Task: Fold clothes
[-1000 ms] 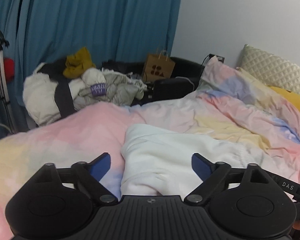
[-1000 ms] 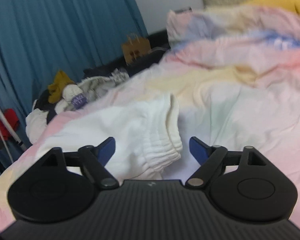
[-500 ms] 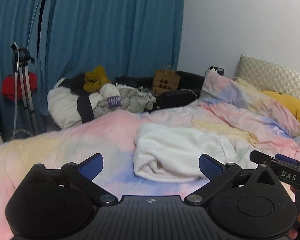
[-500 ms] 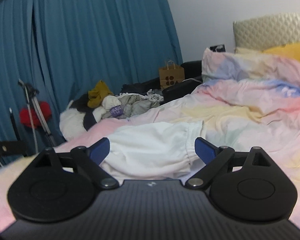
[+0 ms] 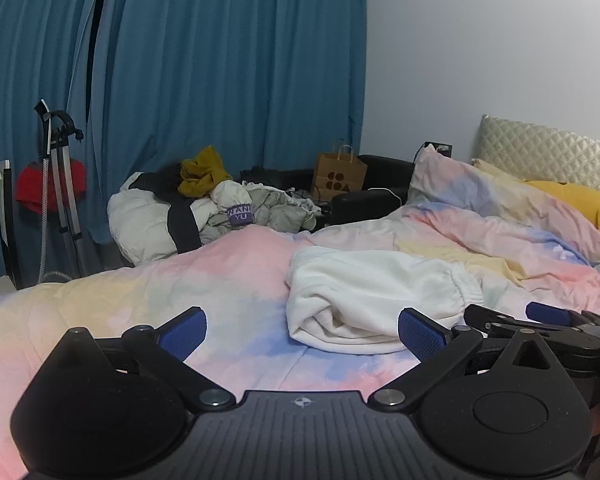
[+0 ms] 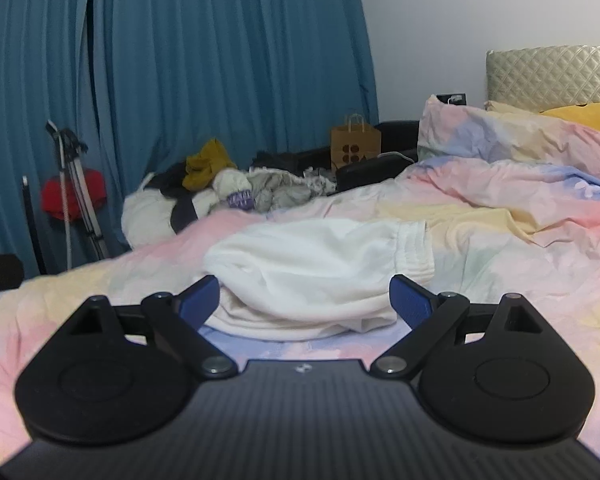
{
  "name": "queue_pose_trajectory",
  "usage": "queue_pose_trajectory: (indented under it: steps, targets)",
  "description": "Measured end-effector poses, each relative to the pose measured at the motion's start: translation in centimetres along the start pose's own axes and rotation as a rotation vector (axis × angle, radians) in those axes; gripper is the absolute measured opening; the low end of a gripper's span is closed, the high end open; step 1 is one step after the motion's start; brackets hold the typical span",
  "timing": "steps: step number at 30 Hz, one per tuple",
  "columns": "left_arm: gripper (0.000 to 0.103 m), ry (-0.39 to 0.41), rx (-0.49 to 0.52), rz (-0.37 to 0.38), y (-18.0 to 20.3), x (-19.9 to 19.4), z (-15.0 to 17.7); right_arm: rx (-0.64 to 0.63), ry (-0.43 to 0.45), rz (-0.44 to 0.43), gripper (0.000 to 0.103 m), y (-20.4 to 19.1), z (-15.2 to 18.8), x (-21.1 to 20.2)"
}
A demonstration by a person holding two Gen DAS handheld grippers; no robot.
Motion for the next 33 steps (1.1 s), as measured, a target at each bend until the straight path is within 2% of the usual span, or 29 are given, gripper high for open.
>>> queue_pose_trajectory:
  steps: [3, 12, 14, 23, 33]
  targets:
    - [0.103, -0.006, -0.017, 0.021, -0.5, 0.9, 0.6, -0.019, -0.027, 0.02, 0.093, -0.6, 0.2, 1.0]
    - [0.103, -0.047, -0.054, -0.004, -2.3, 2.7, 1.3, -0.012, -0.041, 0.022, 0.093, -0.9, 0.6, 1.7]
    - [0.103, -0.045, -0.074, 0.01, -2.6, 2.6, 1.3, 0.002, -0.046, 0.017, 0.093, -0.8, 0.6, 1.8]
    - [0.103, -0.029, -0.061, -0.003, -2.1, 2.2, 1.2, 0.013, -0.059, 0.014, 0.093, -0.7, 0.7, 1.8]
    - [0.103, -0.047, -0.054, -0.017, -2.1, 2.7, 1.4, 0.028, -0.067, 0.015, 0.093, -0.5, 0.7, 1.8]
Point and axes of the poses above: each gripper's, at about its wrist camera, not at the fingertips, and x roughly the way its jaws point, y to its right, z to its underside, the point moved 1 cm from there along x, roughly the way its jaws point, and after that the axes turned 8 degrees about -y, right-handed, at the moved point
